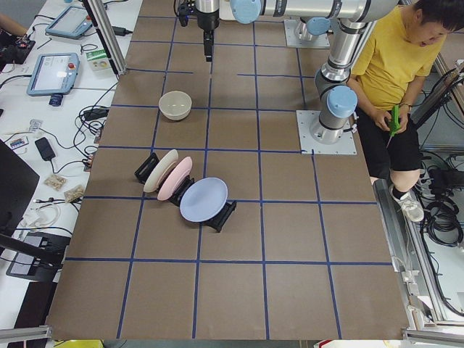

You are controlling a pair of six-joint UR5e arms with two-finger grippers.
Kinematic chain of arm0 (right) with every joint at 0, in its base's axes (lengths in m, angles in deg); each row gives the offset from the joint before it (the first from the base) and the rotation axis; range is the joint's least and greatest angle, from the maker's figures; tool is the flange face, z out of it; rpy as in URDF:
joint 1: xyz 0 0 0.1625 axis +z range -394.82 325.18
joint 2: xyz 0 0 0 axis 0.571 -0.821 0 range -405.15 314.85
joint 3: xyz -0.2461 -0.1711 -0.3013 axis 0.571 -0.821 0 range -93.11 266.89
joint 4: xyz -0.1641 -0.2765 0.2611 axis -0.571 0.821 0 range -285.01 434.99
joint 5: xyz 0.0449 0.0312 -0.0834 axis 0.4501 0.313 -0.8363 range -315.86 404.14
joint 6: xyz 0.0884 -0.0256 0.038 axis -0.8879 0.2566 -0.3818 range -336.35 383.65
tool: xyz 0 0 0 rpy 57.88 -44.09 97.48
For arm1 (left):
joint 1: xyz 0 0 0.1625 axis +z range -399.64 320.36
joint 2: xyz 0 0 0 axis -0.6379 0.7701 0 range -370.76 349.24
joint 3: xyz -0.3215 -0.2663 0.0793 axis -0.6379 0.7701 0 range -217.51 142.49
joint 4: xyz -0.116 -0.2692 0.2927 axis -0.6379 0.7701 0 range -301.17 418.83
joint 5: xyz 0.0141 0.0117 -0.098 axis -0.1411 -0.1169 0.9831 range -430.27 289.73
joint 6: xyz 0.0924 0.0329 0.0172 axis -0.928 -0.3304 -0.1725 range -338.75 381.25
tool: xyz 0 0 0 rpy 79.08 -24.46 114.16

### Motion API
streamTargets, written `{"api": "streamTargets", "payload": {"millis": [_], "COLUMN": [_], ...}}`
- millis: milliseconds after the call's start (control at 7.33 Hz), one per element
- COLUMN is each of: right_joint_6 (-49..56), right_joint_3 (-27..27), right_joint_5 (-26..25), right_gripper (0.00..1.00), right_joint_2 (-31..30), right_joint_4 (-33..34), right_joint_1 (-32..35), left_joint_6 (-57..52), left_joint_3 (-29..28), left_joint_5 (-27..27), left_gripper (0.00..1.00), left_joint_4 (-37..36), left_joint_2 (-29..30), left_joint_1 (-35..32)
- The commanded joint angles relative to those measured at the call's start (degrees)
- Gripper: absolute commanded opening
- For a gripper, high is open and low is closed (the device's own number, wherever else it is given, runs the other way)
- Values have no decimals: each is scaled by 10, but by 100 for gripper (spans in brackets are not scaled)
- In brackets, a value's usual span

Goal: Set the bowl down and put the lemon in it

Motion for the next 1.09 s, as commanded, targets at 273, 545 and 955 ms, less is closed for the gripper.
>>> {"api": "streamTargets", "payload": {"millis": [273,545,955], "right_joint_6": [124,221,304], "right_joint_3": [0,0,0], "right_joint_5": [1,2,-2], "right_gripper": [100,100,100], "right_joint_2": [124,222,288], "right_joint_4": [121,232,302], "right_joint_1": [-185,-232,-234], "left_joint_6": [-73,-70,-70], "left_joint_3": [-31,-1,20], "left_joint_5": [71,72,70], "left_gripper": [100,100,83], "left_joint_4": [-132,-217,-301], "left_joint_2": [173,230,269], "left_joint_1": [59,59,59]}}
